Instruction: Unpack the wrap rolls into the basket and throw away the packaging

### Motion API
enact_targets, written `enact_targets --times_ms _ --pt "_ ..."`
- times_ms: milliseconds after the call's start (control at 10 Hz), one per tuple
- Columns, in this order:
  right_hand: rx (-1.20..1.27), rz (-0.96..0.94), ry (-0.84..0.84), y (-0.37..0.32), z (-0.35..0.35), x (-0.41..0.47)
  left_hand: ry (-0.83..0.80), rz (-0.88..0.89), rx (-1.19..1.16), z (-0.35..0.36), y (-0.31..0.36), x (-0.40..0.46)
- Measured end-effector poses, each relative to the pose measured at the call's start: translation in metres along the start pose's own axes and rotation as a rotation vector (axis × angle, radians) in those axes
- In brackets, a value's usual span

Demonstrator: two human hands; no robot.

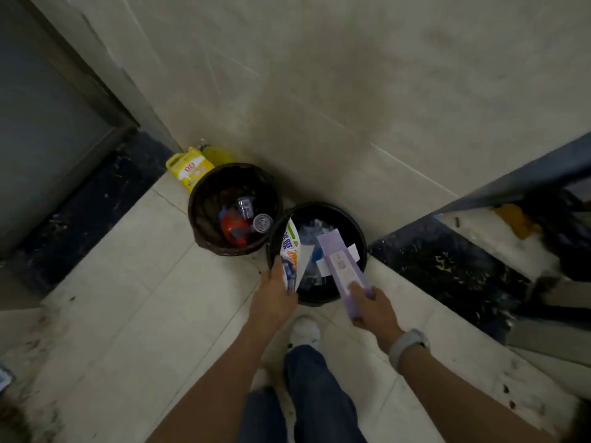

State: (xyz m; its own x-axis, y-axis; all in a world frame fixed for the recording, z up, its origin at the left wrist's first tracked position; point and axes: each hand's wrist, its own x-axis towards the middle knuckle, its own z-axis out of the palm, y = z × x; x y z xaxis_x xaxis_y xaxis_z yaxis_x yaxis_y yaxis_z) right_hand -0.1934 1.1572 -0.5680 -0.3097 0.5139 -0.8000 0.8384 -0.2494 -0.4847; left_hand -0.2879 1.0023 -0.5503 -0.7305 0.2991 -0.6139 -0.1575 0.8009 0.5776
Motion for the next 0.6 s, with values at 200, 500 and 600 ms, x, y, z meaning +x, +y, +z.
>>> enact_targets --times_ms 200,500,600 --pt "0.111 0.170 -0.004 0.009 0.054 0.140 -0.057 0.013 0.188 0.073 -0.045 0.136" --pt "-0.414 -0.096 -0.075 0.031 0.088 0.184 -0.194 0.144 0.699 0.124 -0.085 0.184" --pt "-0.406 -0.074 -0.062 0.015 0.076 0.168 -0.258 0.157 0.704 0.106 -0.068 0.179"
